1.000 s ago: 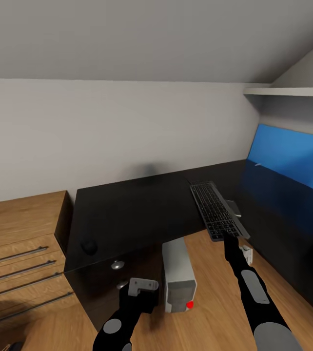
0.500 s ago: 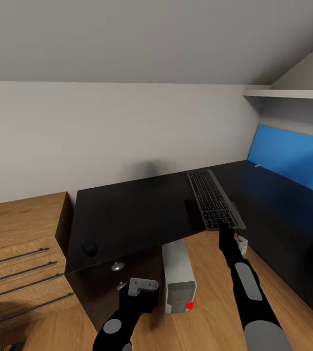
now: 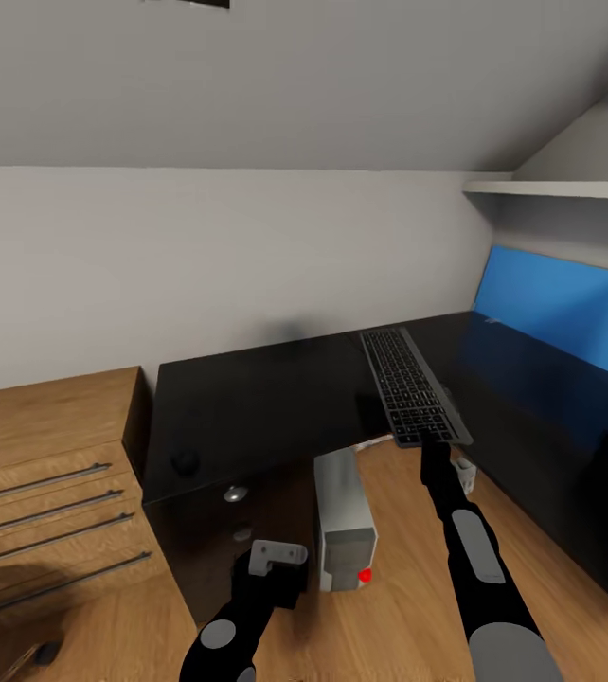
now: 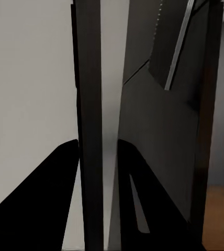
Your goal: In the bedroom, organize the workspace by keeping the computer under the desk, ensuring the monitor is on the desk, placing the keyboard on the desk next to the monitor, placing the mouse on the desk next to the keyboard, moving the folder from the swivel chair onto the desk next to the mouse, stacking the notebook on top of the folder with the pen on top of the notebook, and positioning the swivel chair next to the desk.
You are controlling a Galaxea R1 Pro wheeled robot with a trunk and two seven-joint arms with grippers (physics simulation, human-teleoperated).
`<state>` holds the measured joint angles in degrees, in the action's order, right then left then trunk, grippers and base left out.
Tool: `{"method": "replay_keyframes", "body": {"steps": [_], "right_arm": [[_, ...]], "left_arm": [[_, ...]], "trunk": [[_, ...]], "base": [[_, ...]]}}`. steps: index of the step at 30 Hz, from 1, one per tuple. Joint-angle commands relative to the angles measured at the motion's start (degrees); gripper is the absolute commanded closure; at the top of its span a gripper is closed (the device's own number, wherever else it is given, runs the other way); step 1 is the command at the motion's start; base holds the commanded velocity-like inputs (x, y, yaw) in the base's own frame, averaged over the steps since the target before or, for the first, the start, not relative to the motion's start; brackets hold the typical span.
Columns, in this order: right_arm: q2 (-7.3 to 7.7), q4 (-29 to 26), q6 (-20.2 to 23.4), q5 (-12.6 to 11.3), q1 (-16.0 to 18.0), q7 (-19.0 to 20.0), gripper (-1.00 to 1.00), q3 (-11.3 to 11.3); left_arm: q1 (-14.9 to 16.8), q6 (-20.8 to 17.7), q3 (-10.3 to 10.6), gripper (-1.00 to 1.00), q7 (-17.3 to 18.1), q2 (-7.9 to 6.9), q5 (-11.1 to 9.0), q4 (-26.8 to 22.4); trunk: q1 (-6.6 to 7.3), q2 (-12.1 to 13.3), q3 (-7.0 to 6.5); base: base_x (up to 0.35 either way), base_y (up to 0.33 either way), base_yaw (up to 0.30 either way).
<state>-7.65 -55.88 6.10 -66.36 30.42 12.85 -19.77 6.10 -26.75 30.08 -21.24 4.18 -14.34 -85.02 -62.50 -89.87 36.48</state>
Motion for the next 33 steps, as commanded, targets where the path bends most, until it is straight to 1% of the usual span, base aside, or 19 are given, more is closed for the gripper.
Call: {"method": "replay_keyframes", "body": {"steps": [1, 6, 11, 17, 22, 29, 33], "right_arm": [[-0.08, -0.01, 0.57, -0.61, 0.06, 0.25, 1.0, -0.27], [-0.15, 0.0, 0.57, -0.61, 0.07, 0.25, 1.0, -0.22], [-0.25, 0.26, 0.52, -0.56, 0.06, 0.15, 1.0, -0.01], [-0.26, 0.35, 0.55, -0.47, 0.03, 0.21, 1.0, 2.4], [-0.25, 0.04, 0.89, -0.44, -0.15, 0.55, 1.0, 3.32], [-0.23, 0.09, 0.93, -0.43, -0.18, 0.3, 1.0, 3.63], [-0.22, 0.15, 0.83, -0.38, -0.18, 0.17, 1.0, 5.22]], "left_arm": [[0.05, -0.15, 0.12, -1.0, -0.56, -0.03, -0.6, -0.07], [0.07, -0.15, 0.14, -1.0, -0.56, 0.03, -0.6, -0.06], [0.06, -0.15, 0.15, -1.0, -0.56, 0.04, -0.61, -0.06], [0.05, -0.15, 0.15, -1.0, -0.56, 0.04, -0.62, -0.06], [0.05, -0.15, 0.15, -1.0, -0.56, 0.04, -0.61, -0.06], [0.07, -0.15, 0.15, -1.0, -0.56, 0.04, -0.6, -0.06], [0.05, -0.15, 0.15, -1.0, -0.56, 0.06, -0.64, -0.02]], "trunk": [[0.04, -0.03, -0.04], [0.04, -0.03, -0.48], [0.04, -0.03, -0.89], [0.04, -0.03, -1.24], [0.04, -0.03, -1.26], [0.04, -0.03, -1.27], [0.04, -0.03, -1.37]], "base": [[-0.331, 0.0, 0.0], [-0.334, 0.0, 0.006], [-0.266, 0.0, 0.093], [-0.038, 0.0, 0.123], [-0.002, 0.0, 0.013], [0.0, 0.0, 0.013], [0.0, 0.0, 0.126]]}}
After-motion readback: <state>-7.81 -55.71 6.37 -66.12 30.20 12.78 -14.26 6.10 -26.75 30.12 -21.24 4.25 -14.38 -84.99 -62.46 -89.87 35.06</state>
